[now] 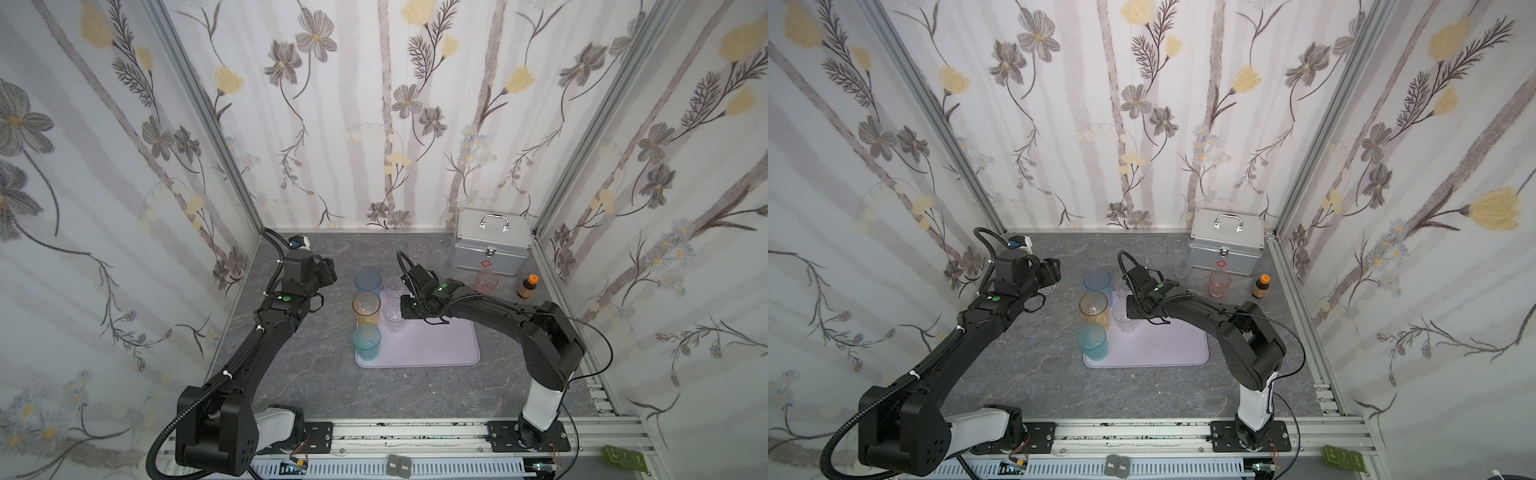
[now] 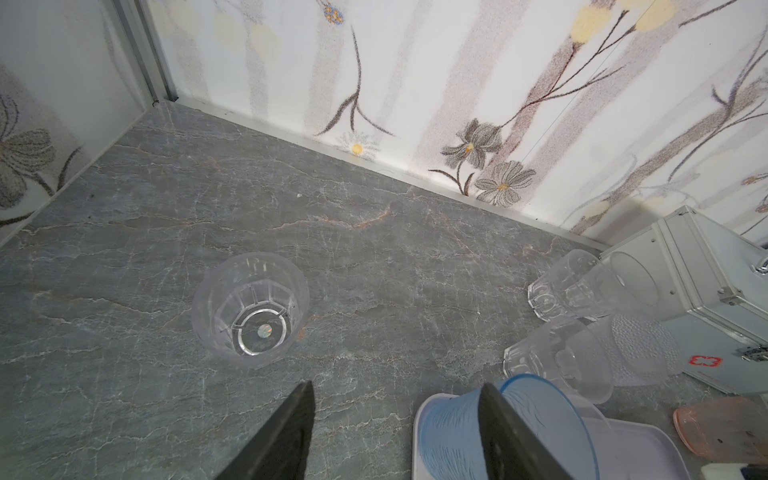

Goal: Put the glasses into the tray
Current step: 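Push the placed clear glass against the other glasses with right while left withdraws, then grasp another clear glass on the table with the left gripper and lift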

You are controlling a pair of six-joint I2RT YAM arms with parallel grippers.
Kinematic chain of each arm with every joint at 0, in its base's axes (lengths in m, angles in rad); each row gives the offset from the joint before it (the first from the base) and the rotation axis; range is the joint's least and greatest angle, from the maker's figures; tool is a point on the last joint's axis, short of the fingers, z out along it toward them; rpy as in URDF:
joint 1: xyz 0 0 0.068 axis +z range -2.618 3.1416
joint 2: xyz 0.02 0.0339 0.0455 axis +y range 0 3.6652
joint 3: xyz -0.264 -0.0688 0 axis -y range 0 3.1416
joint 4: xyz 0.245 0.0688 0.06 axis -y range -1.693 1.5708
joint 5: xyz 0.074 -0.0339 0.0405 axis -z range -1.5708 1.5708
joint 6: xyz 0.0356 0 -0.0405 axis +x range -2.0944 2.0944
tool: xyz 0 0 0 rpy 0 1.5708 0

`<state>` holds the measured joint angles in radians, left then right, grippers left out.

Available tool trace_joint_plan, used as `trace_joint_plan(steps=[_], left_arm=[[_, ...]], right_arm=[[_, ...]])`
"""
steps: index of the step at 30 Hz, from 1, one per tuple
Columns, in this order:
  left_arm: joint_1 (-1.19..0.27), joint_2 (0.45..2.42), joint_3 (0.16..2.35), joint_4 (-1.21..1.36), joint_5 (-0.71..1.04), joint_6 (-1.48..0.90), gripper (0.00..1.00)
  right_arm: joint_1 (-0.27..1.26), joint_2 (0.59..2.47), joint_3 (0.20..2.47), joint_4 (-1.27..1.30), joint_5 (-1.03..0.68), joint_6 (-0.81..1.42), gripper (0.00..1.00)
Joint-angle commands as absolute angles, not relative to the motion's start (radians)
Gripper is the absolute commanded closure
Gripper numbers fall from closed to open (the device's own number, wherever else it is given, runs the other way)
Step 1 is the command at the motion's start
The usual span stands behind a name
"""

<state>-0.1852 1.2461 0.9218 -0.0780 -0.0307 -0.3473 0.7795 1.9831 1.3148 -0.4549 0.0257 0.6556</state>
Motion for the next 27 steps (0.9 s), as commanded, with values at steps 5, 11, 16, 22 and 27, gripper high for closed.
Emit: trace_joint_plan(steps=[5,11,16,22,27], left_arm=[[-0.157,1.246,0.930,-0.083,-0.101,-0.331,0.27],[-0.010,1.303,0.988,-0.174,-0.007,-0.338,0.28],[0.123,1.397,1.021,-0.224,0.104,-0.322,0.37],[0.161,1.520,1.078,-0.265,0.138,-0.293,0.44],[0.163,1.636,1.154,-0.281,0.146,-0.281,0.51]], right_arm=[[0.770,1.916,1.309,-0.431,-0.009,0.657,0.62],[0.714,1.811,1.272,-0.382,-0.038,0.636,0.50],[0.671,1.776,1.205,-0.326,-0.062,0.635,0.50],[0.661,1.758,1.142,-0.266,-0.085,0.638,0.49],[0.654,1.747,1.113,-0.249,-0.083,0.625,0.49]])
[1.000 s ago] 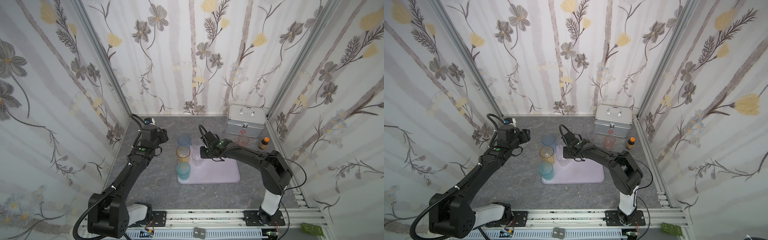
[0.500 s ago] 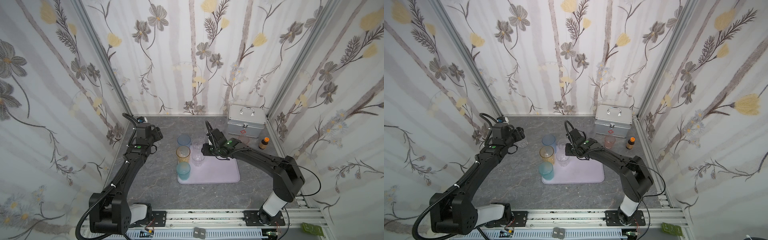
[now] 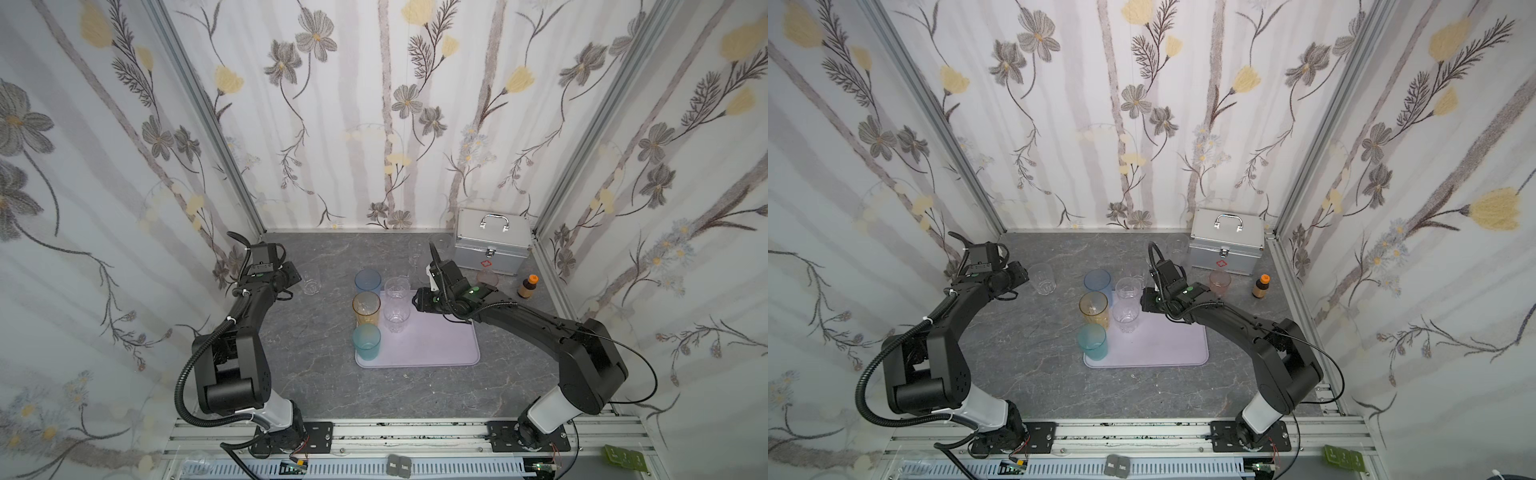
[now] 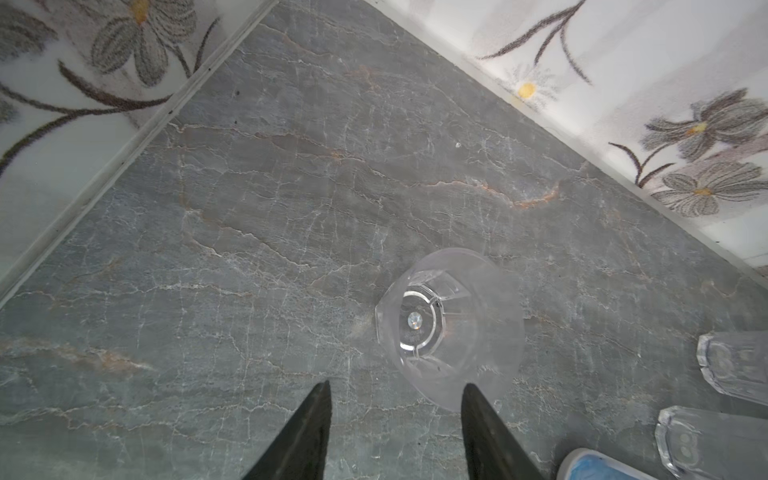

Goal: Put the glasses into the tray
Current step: 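Grasp another clear glass on the table with the left gripper and lift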

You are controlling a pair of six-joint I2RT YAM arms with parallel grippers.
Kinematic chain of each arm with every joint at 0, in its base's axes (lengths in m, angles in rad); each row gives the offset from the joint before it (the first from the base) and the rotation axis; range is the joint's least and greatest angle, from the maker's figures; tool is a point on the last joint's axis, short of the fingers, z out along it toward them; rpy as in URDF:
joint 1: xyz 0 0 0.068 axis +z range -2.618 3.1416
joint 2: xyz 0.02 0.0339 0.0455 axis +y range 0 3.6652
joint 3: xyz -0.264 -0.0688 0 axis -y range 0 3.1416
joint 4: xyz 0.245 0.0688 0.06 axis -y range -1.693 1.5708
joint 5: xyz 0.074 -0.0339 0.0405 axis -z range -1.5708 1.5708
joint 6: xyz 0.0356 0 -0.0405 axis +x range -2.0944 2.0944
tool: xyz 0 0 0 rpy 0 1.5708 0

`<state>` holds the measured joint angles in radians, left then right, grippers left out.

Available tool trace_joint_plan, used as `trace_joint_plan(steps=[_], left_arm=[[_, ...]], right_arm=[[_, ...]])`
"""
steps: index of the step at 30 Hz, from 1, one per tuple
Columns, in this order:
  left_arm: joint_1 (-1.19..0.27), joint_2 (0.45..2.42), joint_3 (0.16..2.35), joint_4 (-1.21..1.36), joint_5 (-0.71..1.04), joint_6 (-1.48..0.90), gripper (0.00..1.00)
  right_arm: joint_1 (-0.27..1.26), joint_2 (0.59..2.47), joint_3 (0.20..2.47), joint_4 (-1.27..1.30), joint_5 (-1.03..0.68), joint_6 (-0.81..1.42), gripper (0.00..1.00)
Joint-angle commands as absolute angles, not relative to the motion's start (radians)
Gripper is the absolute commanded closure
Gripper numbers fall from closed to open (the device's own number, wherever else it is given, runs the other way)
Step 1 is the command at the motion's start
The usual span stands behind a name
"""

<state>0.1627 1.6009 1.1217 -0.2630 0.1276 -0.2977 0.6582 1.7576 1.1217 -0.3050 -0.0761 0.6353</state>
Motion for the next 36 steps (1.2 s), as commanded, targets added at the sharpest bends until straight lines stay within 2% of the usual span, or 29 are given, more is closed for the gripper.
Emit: trace_joint_plan(steps=[1,9,17,21,25,29,36], left_arm=[[0.163,1.661,1.171,-0.286,0.148,-0.278,0.53],[0.145,1.800,1.260,-0.305,0.130,-0.269,0.70],[0.142,1.814,1.260,-0.339,0.071,-0.243,0.98],[0.143,1.737,1.273,-0.382,0.084,-0.248,1.00],[0.114,1.572,1.312,-0.432,0.054,-0.279,1.00],[-0.046,1.435,1.428,-0.512,-0.021,-0.308,1.00],[-0.530,1.477,1.657,-0.633,-0.149,-0.331,1.00]], right_arm=[[0.654,1.743,1.107,-0.246,-0.084,0.624,0.49],[0.644,1.725,1.057,-0.220,-0.084,0.623,0.49],[0.640,1.717,1.055,-0.221,-0.084,0.627,0.49],[0.637,1.703,1.065,-0.240,-0.062,0.626,0.49],[0.620,1.677,1.068,-0.254,-0.042,0.626,0.49],[0.596,1.651,1.055,-0.262,-0.022,0.631,0.49],[0.513,1.528,0.997,-0.271,-0.013,0.640,0.49]])
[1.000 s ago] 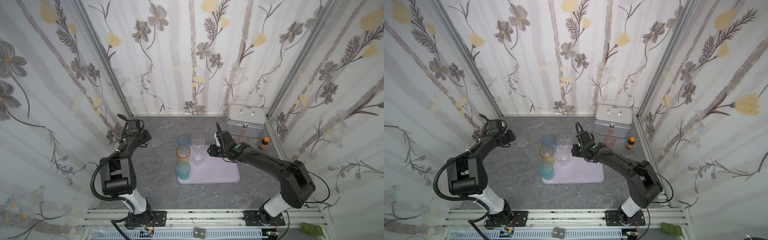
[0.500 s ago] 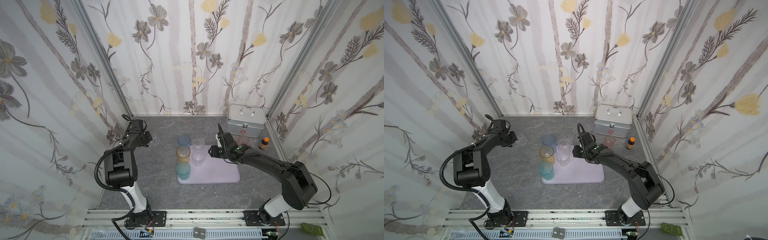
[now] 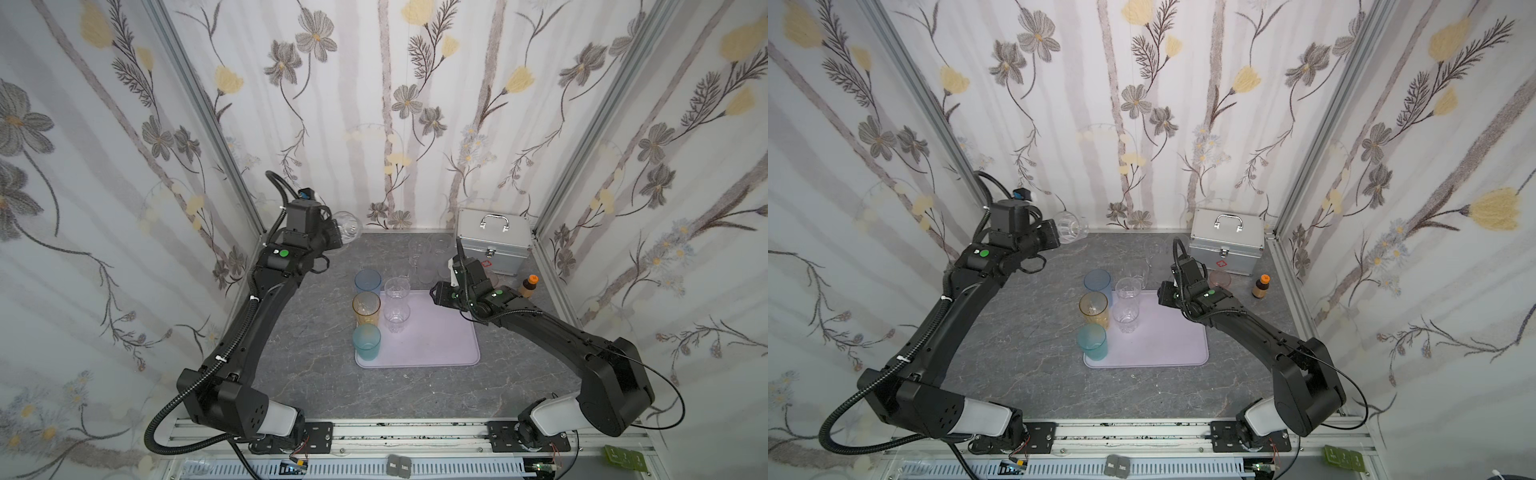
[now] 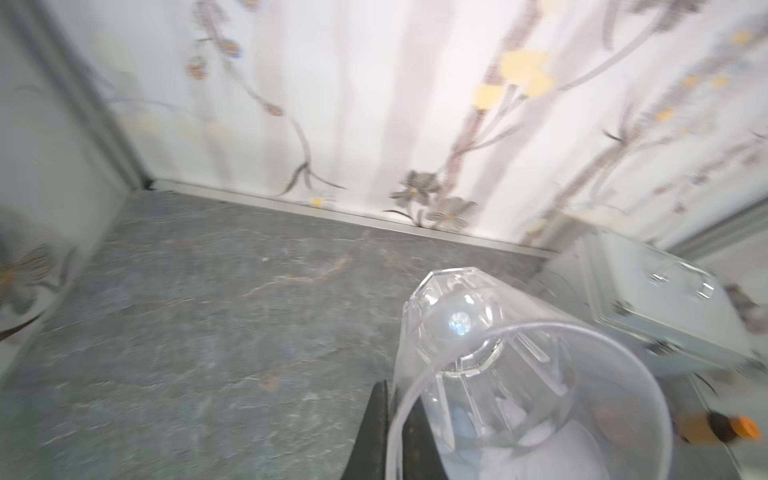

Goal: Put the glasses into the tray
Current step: 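Grasp another clear glass on the table with the left gripper and lift, then carry the clear glass over the tray and set it down with left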

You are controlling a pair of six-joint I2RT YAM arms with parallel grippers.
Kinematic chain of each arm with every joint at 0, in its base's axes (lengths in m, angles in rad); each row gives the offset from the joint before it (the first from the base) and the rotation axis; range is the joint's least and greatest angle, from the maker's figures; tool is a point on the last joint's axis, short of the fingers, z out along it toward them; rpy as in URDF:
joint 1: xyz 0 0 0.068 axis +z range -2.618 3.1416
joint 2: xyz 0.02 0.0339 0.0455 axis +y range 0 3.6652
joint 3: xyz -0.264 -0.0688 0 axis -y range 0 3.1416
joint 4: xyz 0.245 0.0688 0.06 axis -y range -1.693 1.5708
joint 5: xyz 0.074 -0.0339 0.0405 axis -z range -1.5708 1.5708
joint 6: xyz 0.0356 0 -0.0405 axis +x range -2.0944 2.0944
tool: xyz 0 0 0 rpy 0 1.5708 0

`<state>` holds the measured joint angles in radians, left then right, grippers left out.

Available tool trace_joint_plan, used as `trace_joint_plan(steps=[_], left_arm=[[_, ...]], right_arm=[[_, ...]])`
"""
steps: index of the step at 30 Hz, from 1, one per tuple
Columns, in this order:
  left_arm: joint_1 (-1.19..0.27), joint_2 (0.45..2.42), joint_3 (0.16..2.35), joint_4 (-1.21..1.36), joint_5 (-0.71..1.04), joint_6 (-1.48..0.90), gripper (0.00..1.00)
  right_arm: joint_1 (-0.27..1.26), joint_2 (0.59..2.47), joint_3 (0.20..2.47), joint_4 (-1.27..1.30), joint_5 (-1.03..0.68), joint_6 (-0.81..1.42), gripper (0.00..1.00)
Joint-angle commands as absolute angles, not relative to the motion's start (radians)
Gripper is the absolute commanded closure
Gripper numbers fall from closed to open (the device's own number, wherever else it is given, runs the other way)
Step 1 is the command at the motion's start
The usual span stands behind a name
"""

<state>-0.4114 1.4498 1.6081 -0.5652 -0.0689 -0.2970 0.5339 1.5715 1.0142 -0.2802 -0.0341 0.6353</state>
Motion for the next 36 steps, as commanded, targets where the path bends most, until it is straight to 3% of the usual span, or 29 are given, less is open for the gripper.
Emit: trace_joint_plan(steps=[1,4,9,21,29,36], left_arm=[[-0.584,1.501,1.674,-0.634,-0.157,-0.339,1.00],[-0.763,1.604,1.720,-0.635,-0.157,-0.345,1.00],[-0.881,1.774,1.693,-0.631,-0.086,-0.361,1.00],[-0.958,1.973,1.624,-0.632,-0.025,-0.324,1.00],[-0.963,1.984,1.596,-0.629,-0.028,-0.328,0.87],[-0.961,1.914,1.597,-0.629,-0.041,-0.327,0.66]], right_arm=[[0.499,1.509,0.987,-0.277,-0.012,0.639,0.49],[0.436,1.441,0.942,-0.309,0.004,0.621,0.49],[0.315,1.335,0.837,-0.360,0.000,0.564,0.48],[0.370,1.306,0.703,-0.362,-0.052,0.568,0.48],[0.373,1.297,0.663,-0.283,-0.174,0.584,0.47],[0.380,1.299,0.652,-0.272,-0.247,0.563,0.43]])
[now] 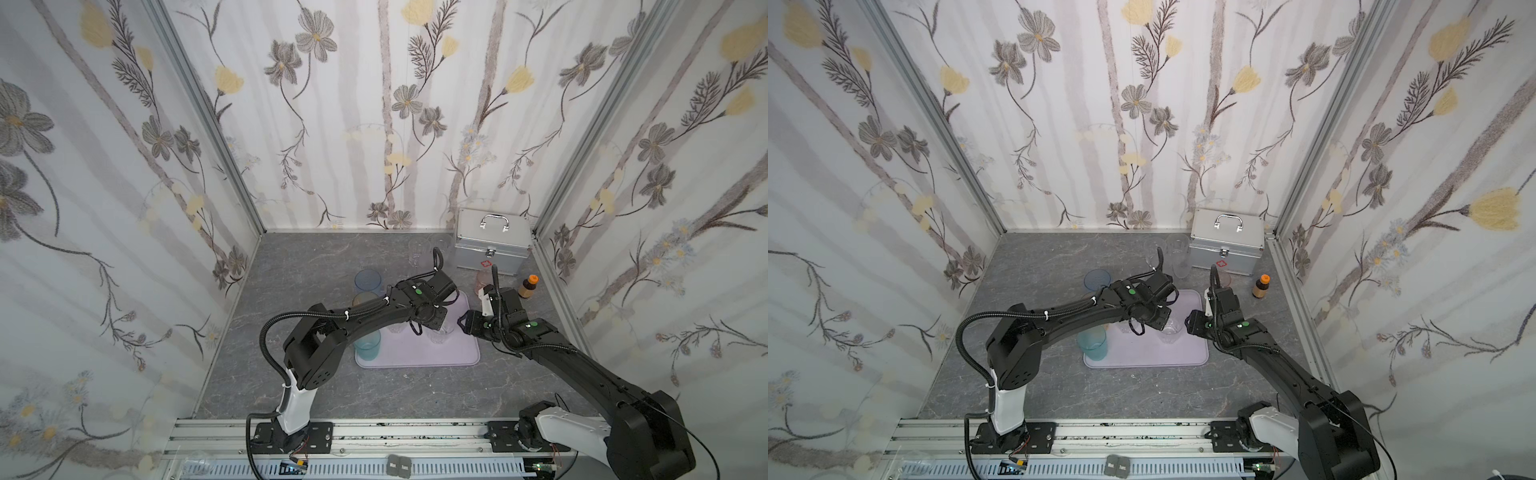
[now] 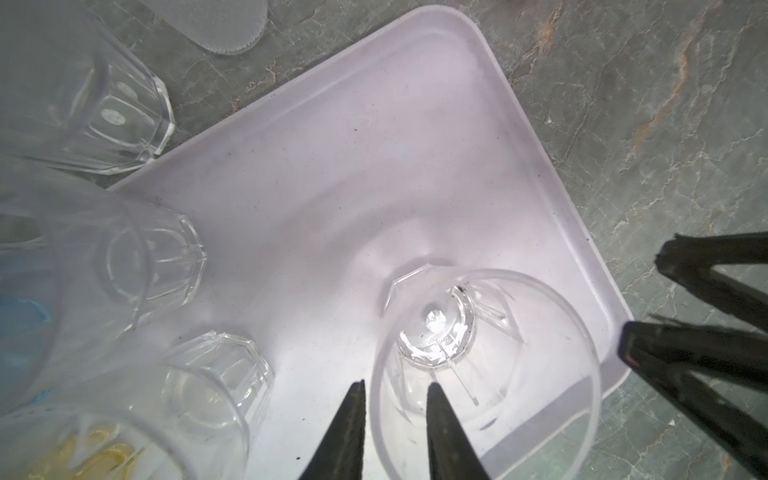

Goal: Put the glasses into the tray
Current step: 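Carry the clear glass over the tray and set it down with left, then push the new clear glass toward the others with right while left withdraws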

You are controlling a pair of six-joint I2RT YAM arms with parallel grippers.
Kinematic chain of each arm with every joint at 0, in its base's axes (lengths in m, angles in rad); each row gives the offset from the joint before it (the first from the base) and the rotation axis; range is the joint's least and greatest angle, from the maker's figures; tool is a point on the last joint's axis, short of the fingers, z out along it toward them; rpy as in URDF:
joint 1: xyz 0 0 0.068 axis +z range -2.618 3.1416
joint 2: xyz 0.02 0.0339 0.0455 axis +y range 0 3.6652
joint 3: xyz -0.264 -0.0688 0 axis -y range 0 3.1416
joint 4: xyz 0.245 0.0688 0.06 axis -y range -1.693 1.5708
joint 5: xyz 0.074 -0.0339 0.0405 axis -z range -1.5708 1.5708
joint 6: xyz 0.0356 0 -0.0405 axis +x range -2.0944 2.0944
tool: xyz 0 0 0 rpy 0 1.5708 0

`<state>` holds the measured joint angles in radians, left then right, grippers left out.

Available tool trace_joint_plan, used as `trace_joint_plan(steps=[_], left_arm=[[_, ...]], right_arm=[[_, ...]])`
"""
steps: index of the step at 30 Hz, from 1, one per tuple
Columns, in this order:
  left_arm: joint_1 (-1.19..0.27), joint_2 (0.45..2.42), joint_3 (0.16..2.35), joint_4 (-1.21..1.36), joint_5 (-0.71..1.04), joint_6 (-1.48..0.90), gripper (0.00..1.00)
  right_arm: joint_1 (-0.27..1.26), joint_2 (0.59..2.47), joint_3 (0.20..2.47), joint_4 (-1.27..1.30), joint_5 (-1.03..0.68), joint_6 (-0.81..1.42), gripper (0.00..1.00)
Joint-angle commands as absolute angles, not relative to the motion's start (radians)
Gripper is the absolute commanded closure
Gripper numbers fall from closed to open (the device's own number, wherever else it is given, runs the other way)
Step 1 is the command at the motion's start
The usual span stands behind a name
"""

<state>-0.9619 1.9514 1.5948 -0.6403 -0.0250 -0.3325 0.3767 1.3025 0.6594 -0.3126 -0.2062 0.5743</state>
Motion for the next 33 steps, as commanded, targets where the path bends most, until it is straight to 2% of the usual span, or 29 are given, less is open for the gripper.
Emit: trace_joint_plan(steps=[1,7,13,19,24,29,33], left_arm=[[-0.960,1.899,1.596,-0.629,-0.048,-0.324,0.64],[-0.918,1.774,1.566,-0.608,-0.079,-0.288,0.61],[-0.817,1.582,1.401,-0.482,-0.171,-0.255,0.60],[-0.639,1.300,1.185,-0.282,-0.235,-0.262,0.52],[-0.401,1.120,0.989,-0.164,-0.245,-0.278,0.43],[-0.253,1.066,0.884,-0.118,-0.173,-0.310,0.38],[-0.218,1.069,0.847,-0.088,-0.130,-0.325,0.38]], right_arm=[[0.381,1.298,0.651,-0.273,-0.246,0.558,0.43],[0.414,1.343,0.668,-0.268,-0.235,0.545,0.43],[0.446,1.435,0.718,-0.257,-0.184,0.545,0.48],[0.532,1.515,0.828,-0.349,-0.038,0.519,0.65],[0.596,1.535,0.882,-0.458,0.034,0.493,0.85],[0.688,1.553,0.934,-0.539,0.052,0.517,0.90],[0.772,1.589,0.971,-0.563,0.037,0.568,0.90]])
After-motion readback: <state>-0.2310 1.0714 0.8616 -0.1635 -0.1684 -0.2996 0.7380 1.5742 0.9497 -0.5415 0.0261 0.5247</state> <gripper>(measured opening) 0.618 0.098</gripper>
